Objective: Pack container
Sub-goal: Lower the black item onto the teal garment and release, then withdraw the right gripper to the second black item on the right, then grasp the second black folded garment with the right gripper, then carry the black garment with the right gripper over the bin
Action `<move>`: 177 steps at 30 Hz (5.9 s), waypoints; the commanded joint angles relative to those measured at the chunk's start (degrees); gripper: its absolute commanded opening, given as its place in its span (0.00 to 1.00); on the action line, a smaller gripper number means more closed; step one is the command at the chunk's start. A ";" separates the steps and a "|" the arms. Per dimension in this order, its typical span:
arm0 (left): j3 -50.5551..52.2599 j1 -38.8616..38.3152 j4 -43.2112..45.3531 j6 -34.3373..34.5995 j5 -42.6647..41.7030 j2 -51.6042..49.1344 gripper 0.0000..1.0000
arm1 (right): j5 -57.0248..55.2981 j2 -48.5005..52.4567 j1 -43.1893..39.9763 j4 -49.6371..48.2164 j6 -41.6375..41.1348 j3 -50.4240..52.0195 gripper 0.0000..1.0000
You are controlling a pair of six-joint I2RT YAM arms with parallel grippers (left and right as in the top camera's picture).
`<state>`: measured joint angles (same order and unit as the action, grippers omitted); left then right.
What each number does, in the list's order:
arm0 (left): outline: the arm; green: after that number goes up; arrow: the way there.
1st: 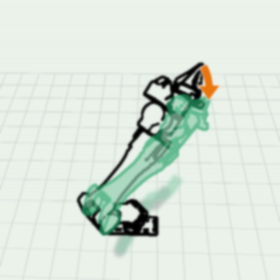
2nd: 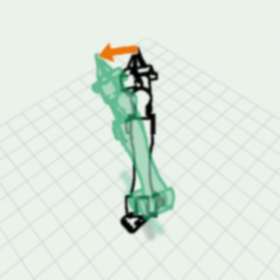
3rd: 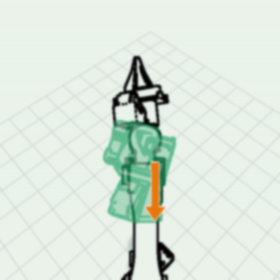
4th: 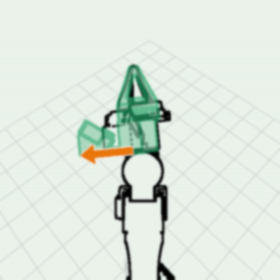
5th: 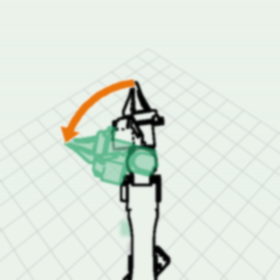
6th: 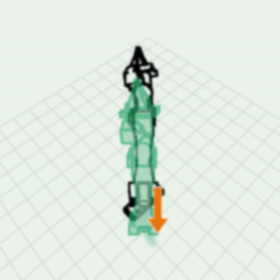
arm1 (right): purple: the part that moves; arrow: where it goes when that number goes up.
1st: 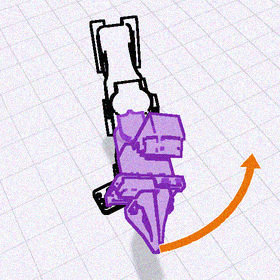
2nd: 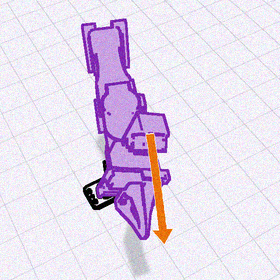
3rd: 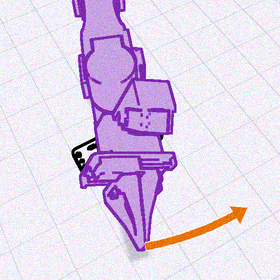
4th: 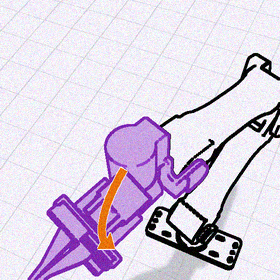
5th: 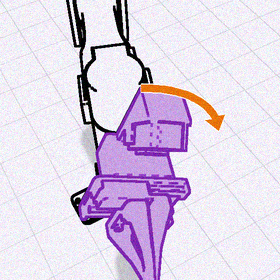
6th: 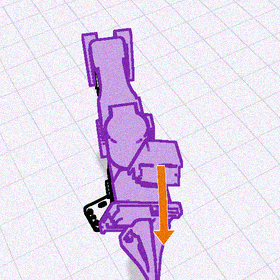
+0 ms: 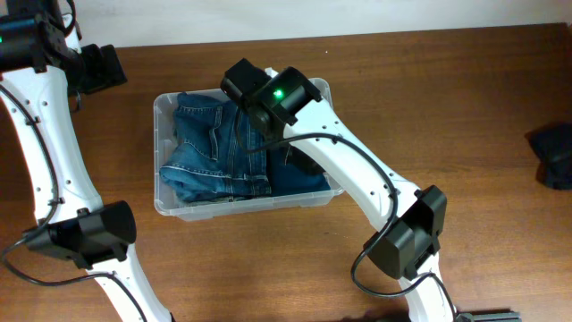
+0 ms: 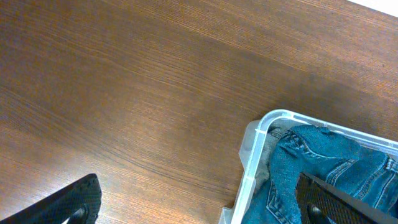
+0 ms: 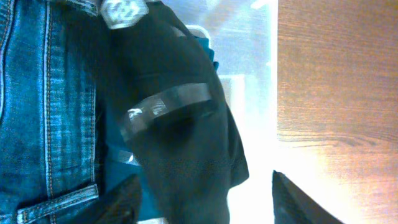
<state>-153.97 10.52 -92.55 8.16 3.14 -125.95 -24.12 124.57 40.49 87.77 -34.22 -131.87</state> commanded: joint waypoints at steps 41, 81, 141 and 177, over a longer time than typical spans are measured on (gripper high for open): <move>0.17 0.13 0.33 0.09 -0.63 0.28 0.99 | 26.05 -0.39 -5.38 -25.59 12.81 23.98 0.04; 0.17 0.13 0.81 0.07 -0.59 0.28 0.99 | 20.50 -0.44 -75.82 1.90 14.43 -7.54 0.96; 0.17 0.13 1.66 0.07 -0.42 0.28 0.99 | 39.34 0.81 -86.75 -19.37 23.74 11.28 0.04; 0.17 0.13 2.27 0.07 -0.61 0.28 0.99 | 35.43 -10.75 -13.84 -7.23 37.03 7.93 0.04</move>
<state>-153.97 10.52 -90.56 8.14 3.14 -125.95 11.84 111.37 25.34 81.17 1.72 -125.01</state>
